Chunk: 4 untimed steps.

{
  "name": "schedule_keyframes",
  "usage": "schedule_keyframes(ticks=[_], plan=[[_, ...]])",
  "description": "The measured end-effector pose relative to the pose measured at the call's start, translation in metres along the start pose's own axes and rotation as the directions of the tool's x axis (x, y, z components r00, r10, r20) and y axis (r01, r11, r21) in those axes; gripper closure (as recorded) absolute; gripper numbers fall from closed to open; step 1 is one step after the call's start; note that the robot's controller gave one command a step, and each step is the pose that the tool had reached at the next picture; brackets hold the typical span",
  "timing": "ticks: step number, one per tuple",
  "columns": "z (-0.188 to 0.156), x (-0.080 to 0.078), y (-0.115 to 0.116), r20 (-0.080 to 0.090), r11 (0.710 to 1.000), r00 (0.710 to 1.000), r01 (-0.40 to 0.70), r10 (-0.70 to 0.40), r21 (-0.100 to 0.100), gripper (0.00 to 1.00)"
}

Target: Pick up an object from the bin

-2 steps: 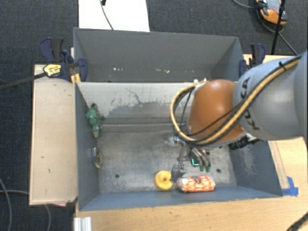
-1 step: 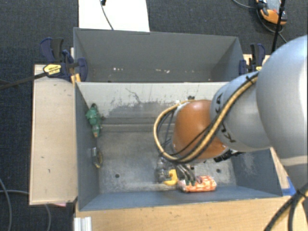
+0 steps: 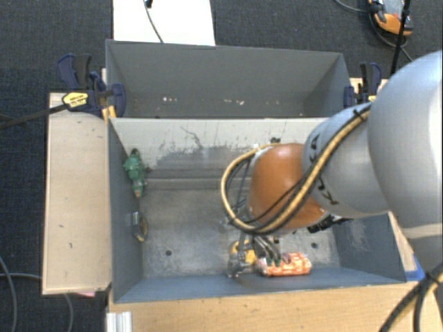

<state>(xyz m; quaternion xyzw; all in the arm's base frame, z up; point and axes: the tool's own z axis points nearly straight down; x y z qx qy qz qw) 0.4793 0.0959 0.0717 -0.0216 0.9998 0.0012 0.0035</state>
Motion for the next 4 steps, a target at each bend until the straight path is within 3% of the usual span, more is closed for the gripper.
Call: schedule_keyframes(ticks=[1,2,3,4], plan=[[0.000,0.000,0.000,0.000,1.000,1.000,-0.002,0.002,0.000,0.00],[-0.006,-0.014,-0.085,-0.004,0.912,0.912,0.410,-0.410,-0.001,1.00],[-0.006,-0.014,-0.085,-0.004,0.913,0.913,0.409,-0.409,-0.001,1.00],[-0.044,-0.014,-0.086,-0.014,0.901,0.901,0.434,-0.434,-0.006,1.00]])
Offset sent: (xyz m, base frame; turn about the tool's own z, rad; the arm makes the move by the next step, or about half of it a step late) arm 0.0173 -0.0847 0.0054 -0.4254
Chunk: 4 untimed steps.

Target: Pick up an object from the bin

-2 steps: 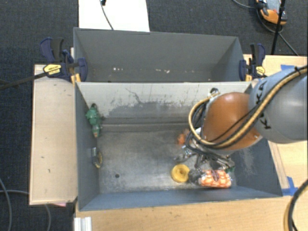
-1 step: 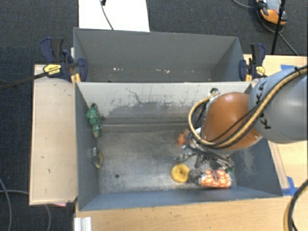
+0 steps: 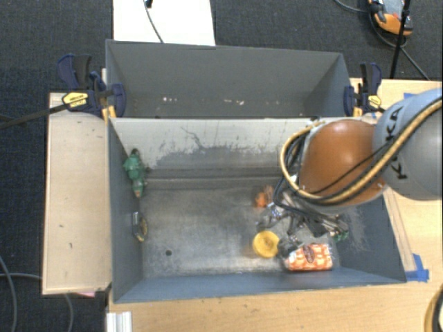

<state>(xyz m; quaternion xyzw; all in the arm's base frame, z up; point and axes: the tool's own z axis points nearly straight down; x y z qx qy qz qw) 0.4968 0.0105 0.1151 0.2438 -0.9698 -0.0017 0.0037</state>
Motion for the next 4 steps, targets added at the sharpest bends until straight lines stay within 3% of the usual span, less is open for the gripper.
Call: schedule_keyframes(ticks=[1,2,3,4], plan=[[-0.016,-0.001,-0.001,0.004,1.000,1.000,0.007,-0.007,0.002,1.00],[-0.055,-0.003,-0.001,0.013,0.999,0.999,0.051,-0.051,0.009,1.00],[-0.054,-0.005,0.000,0.014,0.998,0.998,0.061,-0.061,0.009,1.00],[-0.058,-0.007,0.015,0.006,0.993,0.993,0.120,-0.120,0.005,1.00]])
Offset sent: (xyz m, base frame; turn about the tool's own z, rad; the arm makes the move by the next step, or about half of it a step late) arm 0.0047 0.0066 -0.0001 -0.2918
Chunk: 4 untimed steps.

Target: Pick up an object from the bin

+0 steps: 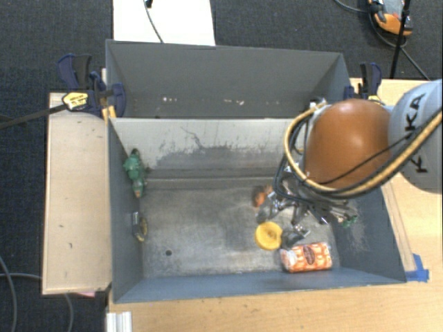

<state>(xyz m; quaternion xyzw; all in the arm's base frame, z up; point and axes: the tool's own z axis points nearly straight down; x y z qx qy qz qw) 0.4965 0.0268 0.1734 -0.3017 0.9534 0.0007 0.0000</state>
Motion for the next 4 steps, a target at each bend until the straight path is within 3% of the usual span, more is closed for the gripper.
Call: schedule_keyframes(ticks=[1,2,3,4], plan=[[0.020,-0.001,-0.021,0.004,0.960,0.960,0.279,-0.279,0.005,1.00],[0.063,-0.013,-0.031,0.003,0.981,0.981,0.192,-0.192,0.004,1.00],[0.084,0.005,-0.037,0.002,0.998,0.998,0.064,-0.064,0.000,1.00],[0.091,0.004,-0.057,0.002,0.945,0.945,0.328,-0.328,0.002,1.00]])
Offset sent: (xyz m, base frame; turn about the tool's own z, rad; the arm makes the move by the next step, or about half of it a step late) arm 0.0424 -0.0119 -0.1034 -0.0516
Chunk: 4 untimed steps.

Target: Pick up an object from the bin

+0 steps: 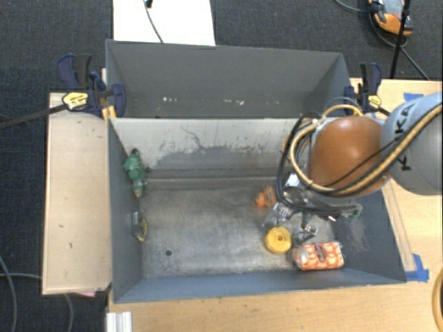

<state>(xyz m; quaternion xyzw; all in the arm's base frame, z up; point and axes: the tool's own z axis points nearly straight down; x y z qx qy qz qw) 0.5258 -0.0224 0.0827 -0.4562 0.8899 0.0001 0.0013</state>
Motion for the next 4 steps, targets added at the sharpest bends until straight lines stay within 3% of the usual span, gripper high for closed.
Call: schedule_keyframes(ticks=[1,2,3,4], plan=[[0.006,-0.027,0.020,-0.003,0.984,0.984,0.179,-0.179,0.000,1.00],[0.008,-0.014,0.004,0.007,0.972,0.972,0.237,-0.237,0.000,1.00],[0.009,-0.014,-0.016,-0.010,0.953,0.953,0.304,-0.304,0.001,1.00],[0.010,0.014,-0.019,0.000,0.825,0.825,0.565,-0.565,0.004,1.00]])
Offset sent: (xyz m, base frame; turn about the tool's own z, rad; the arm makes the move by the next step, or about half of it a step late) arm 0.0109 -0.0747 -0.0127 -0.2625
